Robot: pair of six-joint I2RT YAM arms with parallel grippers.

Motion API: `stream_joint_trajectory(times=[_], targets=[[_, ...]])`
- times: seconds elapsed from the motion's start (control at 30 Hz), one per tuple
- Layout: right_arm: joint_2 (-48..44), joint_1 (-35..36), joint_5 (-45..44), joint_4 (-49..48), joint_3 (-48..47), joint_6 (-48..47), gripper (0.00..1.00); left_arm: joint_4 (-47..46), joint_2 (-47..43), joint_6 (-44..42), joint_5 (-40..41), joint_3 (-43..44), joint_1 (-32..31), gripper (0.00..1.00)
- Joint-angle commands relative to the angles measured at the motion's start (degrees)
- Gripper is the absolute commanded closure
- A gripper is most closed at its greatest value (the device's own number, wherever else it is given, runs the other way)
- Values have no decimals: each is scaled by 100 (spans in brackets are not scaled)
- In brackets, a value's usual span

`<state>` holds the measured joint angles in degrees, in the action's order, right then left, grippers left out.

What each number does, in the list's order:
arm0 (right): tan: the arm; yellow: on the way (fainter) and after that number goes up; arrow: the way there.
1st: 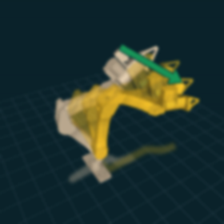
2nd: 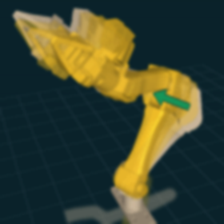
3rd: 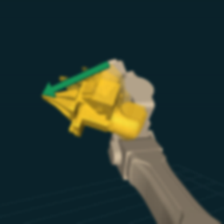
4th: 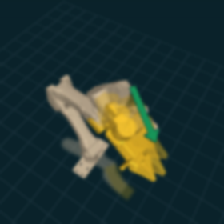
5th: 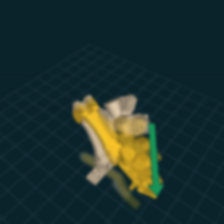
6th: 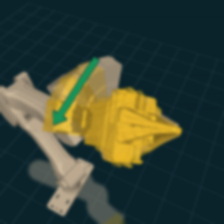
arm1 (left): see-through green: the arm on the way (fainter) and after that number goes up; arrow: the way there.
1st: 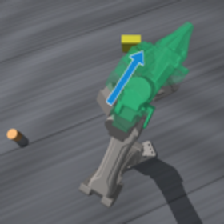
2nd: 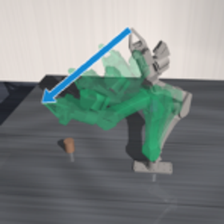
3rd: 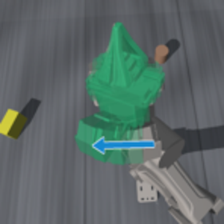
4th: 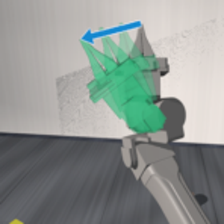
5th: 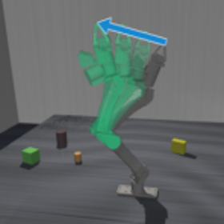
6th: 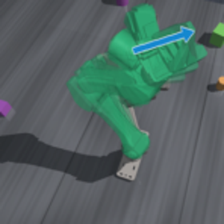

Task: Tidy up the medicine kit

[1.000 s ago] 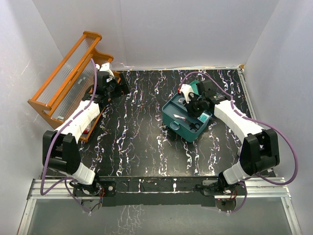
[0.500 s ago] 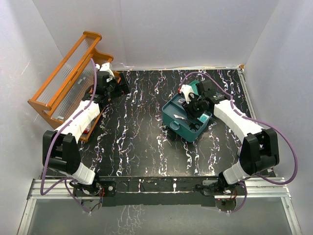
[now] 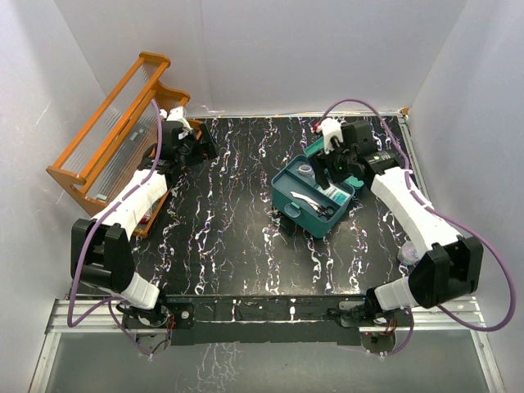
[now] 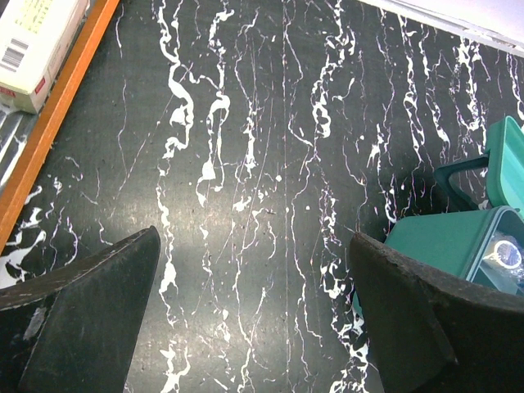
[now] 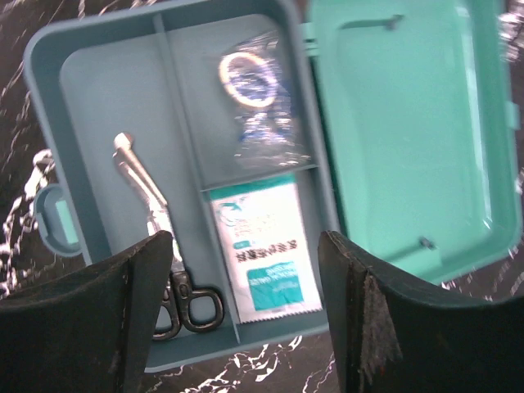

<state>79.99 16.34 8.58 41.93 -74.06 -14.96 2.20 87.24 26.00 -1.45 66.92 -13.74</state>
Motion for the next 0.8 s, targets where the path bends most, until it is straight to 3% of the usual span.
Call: stream_joint_trajectory(times=[0.0, 0.2, 0.4, 0.57, 0.77], targets=[[-539, -330, -1362, -878, -34, 1450, 20, 130, -605, 125, 114, -221, 6, 1], [-711, -1018, -1521, -655, 117, 3277, 18, 378, -1416, 132, 185, -747, 15, 1], [-885, -1500, -1941, -172, 525, 4455, 17, 367, -2020, 10, -385, -1127, 16, 1], [-923, -1943, -1917, 177, 662, 4935, 7, 589, -2252, -25, -786, -1232, 12, 1], [-898, -2242, -1425, 158, 919, 5109, 5, 1076, -2433, -55, -909, -1263, 12, 1]])
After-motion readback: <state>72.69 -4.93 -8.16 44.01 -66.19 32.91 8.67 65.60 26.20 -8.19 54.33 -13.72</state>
